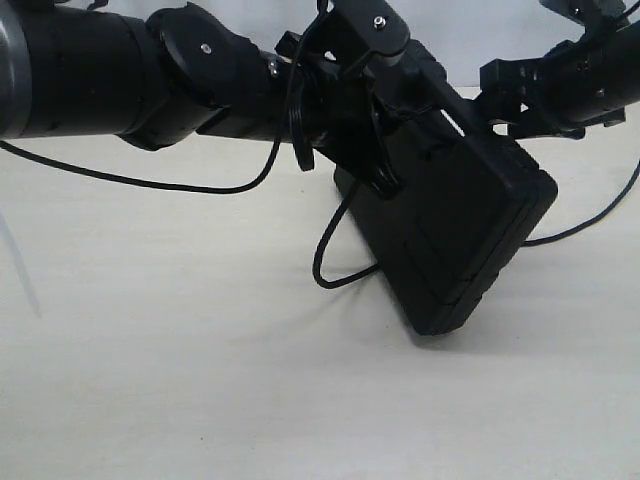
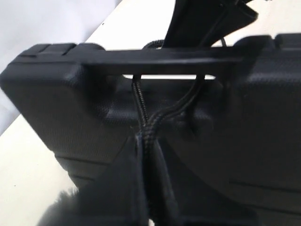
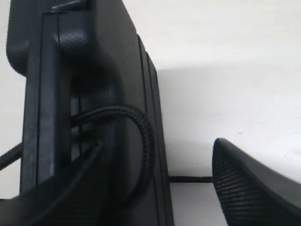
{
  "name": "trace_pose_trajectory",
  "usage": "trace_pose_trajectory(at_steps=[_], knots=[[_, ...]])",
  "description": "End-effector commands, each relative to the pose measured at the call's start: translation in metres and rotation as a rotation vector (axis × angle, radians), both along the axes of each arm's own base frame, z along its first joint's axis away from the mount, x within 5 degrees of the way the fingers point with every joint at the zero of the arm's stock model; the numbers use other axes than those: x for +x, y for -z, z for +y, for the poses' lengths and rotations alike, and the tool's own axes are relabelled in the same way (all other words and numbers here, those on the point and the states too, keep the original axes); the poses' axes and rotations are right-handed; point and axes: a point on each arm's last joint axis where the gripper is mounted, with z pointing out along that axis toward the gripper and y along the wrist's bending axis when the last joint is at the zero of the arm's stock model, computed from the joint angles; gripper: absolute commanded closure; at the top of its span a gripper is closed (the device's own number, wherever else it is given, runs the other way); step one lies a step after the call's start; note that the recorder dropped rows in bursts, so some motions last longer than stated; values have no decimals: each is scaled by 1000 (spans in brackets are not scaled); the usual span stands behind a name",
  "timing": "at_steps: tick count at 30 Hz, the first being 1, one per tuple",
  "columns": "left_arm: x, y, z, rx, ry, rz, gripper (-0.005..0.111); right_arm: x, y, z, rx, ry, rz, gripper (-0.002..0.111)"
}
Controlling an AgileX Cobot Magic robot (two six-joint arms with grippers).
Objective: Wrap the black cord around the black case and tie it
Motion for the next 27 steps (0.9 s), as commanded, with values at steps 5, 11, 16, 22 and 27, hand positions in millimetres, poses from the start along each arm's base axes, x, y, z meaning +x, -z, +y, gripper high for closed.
trace_pose_trajectory(at_steps=[5,11,16,22,27], knots=[[-1,-1,-2,-6,5,1,107,-1,-2,-4,9,11,17,48],[-1,-1,-2,-7,4,2,107,-8,-10,9,144,-99,22,48],[-1,-1,-2,-7,4,2,107,-12,-11,13,185,-152,41,48],[-2,0,-2,-3,11,9,107,-16,-11,14,190,-196,69,48],[-4,3,-1,24,55,33,107,-20,-11,16,202,-223,97,48]])
